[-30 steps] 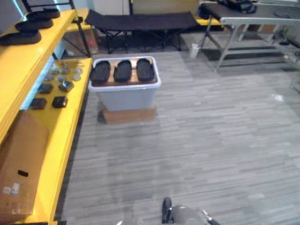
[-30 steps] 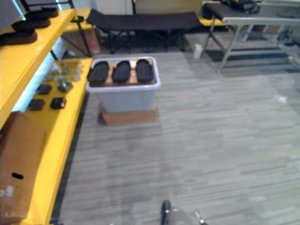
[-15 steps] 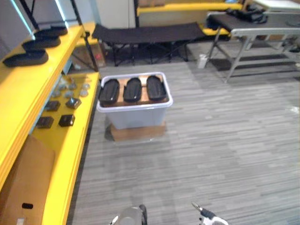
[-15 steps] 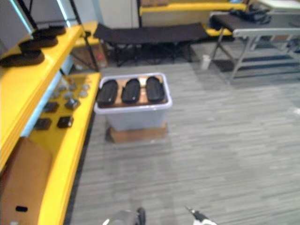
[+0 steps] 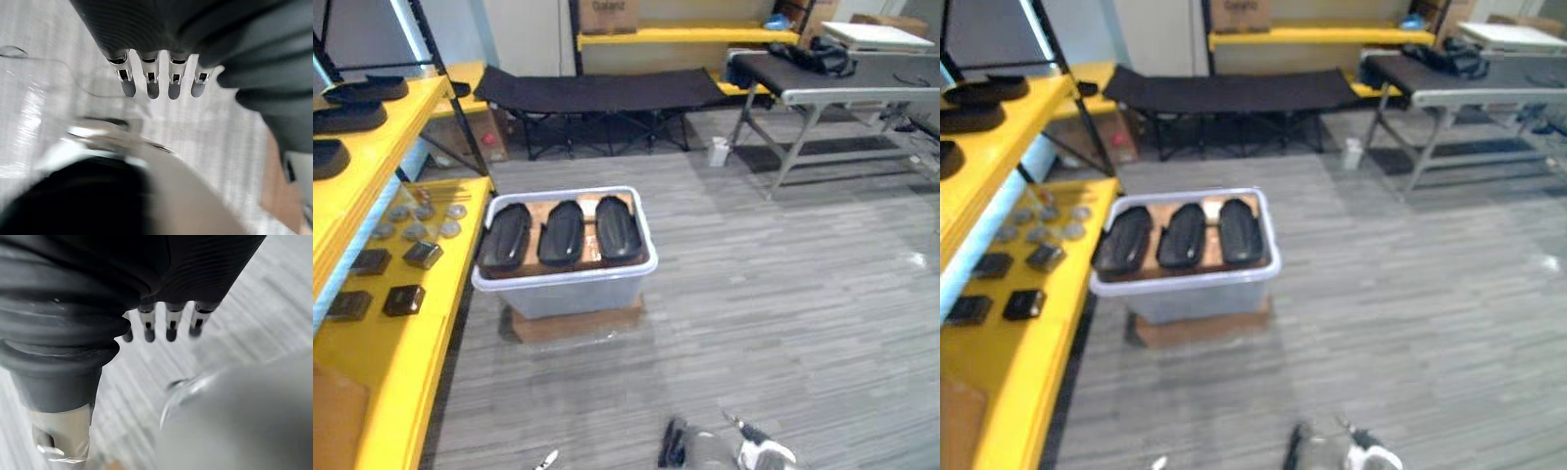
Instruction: Walk over and take plastic housings, then place them on the shelf
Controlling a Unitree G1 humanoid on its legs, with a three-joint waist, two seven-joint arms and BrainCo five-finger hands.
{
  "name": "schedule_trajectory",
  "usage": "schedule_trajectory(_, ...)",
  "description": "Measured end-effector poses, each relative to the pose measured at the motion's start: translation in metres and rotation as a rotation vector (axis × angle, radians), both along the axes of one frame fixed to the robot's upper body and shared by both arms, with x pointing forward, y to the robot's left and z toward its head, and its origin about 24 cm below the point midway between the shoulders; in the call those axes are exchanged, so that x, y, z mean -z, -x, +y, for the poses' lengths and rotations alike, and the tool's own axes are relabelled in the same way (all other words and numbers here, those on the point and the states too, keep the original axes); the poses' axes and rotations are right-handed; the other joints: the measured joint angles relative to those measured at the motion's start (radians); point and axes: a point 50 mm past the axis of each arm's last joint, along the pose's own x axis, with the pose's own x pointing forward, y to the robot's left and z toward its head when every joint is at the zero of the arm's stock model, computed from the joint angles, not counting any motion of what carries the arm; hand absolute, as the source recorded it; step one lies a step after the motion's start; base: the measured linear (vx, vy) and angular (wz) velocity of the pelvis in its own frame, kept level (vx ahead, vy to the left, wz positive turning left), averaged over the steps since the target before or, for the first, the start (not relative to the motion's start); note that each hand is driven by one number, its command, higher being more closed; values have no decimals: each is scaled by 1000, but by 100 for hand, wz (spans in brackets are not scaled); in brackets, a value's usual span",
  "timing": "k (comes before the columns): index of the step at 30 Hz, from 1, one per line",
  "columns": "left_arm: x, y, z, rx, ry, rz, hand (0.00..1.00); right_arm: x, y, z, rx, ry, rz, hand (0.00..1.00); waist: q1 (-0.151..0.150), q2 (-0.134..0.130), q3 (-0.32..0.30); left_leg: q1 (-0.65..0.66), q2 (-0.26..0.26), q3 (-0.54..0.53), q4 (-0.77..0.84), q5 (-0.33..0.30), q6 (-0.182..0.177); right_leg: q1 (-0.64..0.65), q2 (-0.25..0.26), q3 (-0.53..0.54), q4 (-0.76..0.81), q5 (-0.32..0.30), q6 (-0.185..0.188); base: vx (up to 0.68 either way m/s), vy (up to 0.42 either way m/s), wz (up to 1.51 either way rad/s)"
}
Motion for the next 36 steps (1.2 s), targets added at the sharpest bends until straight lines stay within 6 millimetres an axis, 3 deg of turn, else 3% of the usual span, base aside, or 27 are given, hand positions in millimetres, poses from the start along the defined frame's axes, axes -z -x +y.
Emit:
schedule_trajectory(2,0,-9,-9,1,22,-19,0,1,6,-3,8,4,14,0,-13,22,2,6,15,-61,-1,5,-8,0,12,63,43,-60,7,280,4,48)
schedule_trajectory(4,-2,-17,-13,-29,31,-35,0,3,13,-1,-4,-12,24,0,-19,23,1,4,44,-93,3,20,-32,14,11,22,59,-101,1,205,-106,58)
schedule_trajectory(7,-2,-21,-12,-73,32,-40,0,5,16,8,-14,-38,16,0,-23,-5,-18,-55,57,-111,62,53,-86,38,18,-27,15,-136,5,103,-102,53)
schedule_trajectory(8,-3,-22,-11,-80,30,-46,0,6,17,9,-23,-38,12,0,-17,-19,-26,-96,60,-108,125,68,-112,57,27,-32,-25,-133,2,95,-93,32)
schedule_trajectory(10,-3,-23,-10,-114,40,-55,0,6,20,10,-26,-33,5,0,-4,-23,-26,-160,76,-92,268,95,-158,124,52,-32,-106,-124,-6,123,-76,28)
schedule_trajectory(12,-5,-25,-6,-131,22,-62,0,7,22,12,-39,-33,6,0,-1,-33,-21,-225,87,-53,410,114,-193,179,47,-40,-156,-116,-21,94,-19,27)
schedule_trajectory(14,-4,-22,-9,-165,30,-57,0,6,20,10,-43,-15,-15,0,-8,-19,-27,-277,98,32,404,49,-173,218,29,-72,-193,-97,-9,-24,82,36)
schedule_trajectory(16,-5,-25,-9,-167,31,-74,0,4,18,9,-32,-1,-53,0,-10,-20,-26,-331,79,132,194,53,-144,249,-21,-113,-213,-87,13,-203,150,55)
schedule_trajectory(17,-5,-26,-9,-170,32,-78,0,4,17,9,-31,1,-65,0,-6,-19,-26,-343,71,143,125,83,-134,250,-34,-122,-213,-87,23,-321,146,65)
schedule_trajectory(18,-5,-26,-9,-175,34,-80,0,2,12,7,-24,5,-95,0,-9,-9,-21,-366,66,143,11,179,-124,269,-48,-150,-216,-93,51,-253,148,52)
schedule_trajectory(19,-5,-27,-9,-185,37,-85,0,2,12,6,-20,11,-105,0,-8,-11,-13,-373,61,144,12,217,-103,282,-58,-159,-214,-100,63,-122,197,70)
schedule_trajectory(22,-7,-28,3,-171,6,-112,0,4,9,23,-55,-16,-125,0,-1,-61,-20,-353,-23,111,-35,227,-75,316,-104,-158,-249,-113,108,151,196,53)
schedule_trajectory(23,-9,-31,8,-161,3,-129,0,2,2,24,-61,-12,-142,0,19,-80,-15,-342,-42,116,-46,229,-70,319,-121,-155,-248,-109,115,151,134,5)
schedule_trajectory(24,-9,-31,10,-151,-7,-130,0,1,-1,23,-57,1,-147,0,25,-80,-13,-335,-54,124,-54,227,-64,320,-132,-152,-249,-105,122,194,161,-7)
schedule_trajectory(29,-8,-21,17,-135,-43,-106,0,-3,-7,17,-43,45,-176,0,18,-88,-7,-262,-106,155,-48,142,-10,362,-193,-126,-205,-157,126,163,102,-20)
schedule_trajectory(31,-6,-13,15,-129,-41,-83,0,-2,-4,17,-42,44,-170,0,14,-75,-14,-216,-107,165,-55,115,-3,315,-225,-103,-43,-188,96,176,73,-16)
schedule_trajectory(33,-5,-10,15,-128,-41,-75,0,0,0,21,-40,33,-159,0,5,-65,-22,-190,-95,158,-54,110,5,269,-235,-103,85,-177,78,160,50,9)
schedule_trajectory(34,-5,-13,10,-107,-31,-80,0,0,1,24,-40,27,-156,0,-10,-42,-18,-191,-59,132,-51,109,9,245,-196,-94,72,-227,85,130,-9,25)
schedule_trajectory(35,-6,-15,10,-103,-29,-86,0,0,0,23,-41,30,-159,0,-12,-39,-17,-189,-38,121,-50,109,8,239,-155,-84,28,-247,89,110,-32,25)
schedule_trajectory(36,-6,-19,11,-99,-29,-95,0,-1,-3,22,-52,38,-167,0,-11,-22,-7,-190,-1,107,-48,110,7,221,-72,-65,-89,-239,81,155,-44,15)
